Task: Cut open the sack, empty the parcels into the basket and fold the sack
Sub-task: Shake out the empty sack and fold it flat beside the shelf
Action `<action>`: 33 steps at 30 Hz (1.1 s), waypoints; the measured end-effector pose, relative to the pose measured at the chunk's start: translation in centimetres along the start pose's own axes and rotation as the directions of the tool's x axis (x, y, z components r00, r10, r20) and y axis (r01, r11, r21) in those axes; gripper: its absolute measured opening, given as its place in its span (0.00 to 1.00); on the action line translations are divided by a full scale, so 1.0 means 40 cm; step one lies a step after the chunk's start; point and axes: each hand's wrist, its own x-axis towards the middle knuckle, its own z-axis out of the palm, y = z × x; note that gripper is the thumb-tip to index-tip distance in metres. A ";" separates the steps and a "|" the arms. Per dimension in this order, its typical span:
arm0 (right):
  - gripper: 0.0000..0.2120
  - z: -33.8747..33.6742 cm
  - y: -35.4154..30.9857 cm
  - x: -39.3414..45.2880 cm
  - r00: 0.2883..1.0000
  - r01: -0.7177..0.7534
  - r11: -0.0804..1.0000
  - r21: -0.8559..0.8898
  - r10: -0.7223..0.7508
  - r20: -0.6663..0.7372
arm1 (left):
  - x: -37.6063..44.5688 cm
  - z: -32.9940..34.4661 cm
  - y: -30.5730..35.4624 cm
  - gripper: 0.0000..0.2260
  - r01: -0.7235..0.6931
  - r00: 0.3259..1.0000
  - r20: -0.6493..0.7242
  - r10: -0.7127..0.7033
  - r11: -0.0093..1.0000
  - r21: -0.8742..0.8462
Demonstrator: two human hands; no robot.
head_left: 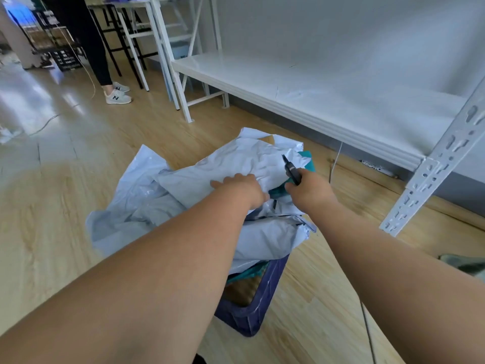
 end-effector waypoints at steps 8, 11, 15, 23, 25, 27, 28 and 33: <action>0.13 -0.005 0.056 -0.034 1.000 -0.024 0.996 0.085 0.023 0.009 | -0.138 0.082 0.052 0.18 -0.167 0.845 -0.533 -0.032 0.933 -0.320; 0.14 0.000 0.076 -0.052 1.000 -0.012 0.985 0.173 0.008 0.023 | -0.222 0.139 0.073 0.09 -0.344 0.714 -0.699 -0.047 0.846 -0.408; 0.14 0.015 0.112 -0.072 0.999 -0.025 0.943 0.331 0.014 0.037 | -0.302 0.258 0.067 0.10 -0.437 0.644 -0.764 0.043 0.840 -0.321; 0.11 0.055 0.145 -0.096 0.996 -0.009 0.886 0.463 -0.034 0.083 | -0.286 0.455 -0.027 0.20 -0.062 0.955 -0.284 0.085 0.994 0.092; 0.08 0.071 0.150 -0.099 0.994 -0.003 0.872 0.489 -0.049 0.094 | -0.279 0.468 -0.023 0.15 -0.017 0.963 -0.265 0.057 0.989 0.150; 0.08 0.081 0.157 -0.100 0.993 0.000 0.865 0.502 -0.058 0.101 | -0.285 0.470 -0.012 0.11 -0.005 0.962 -0.269 0.056 0.982 0.187; 0.08 0.085 0.159 -0.101 0.993 -0.005 0.859 0.513 -0.056 0.102 | -0.287 0.469 -0.008 0.12 0.009 0.967 -0.250 0.044 0.978 0.209; 0.07 0.112 0.144 -0.101 0.989 0.017 0.862 0.507 -0.090 0.121 | -0.242 0.464 -0.067 0.14 0.055 0.927 -0.374 0.004 0.988 0.147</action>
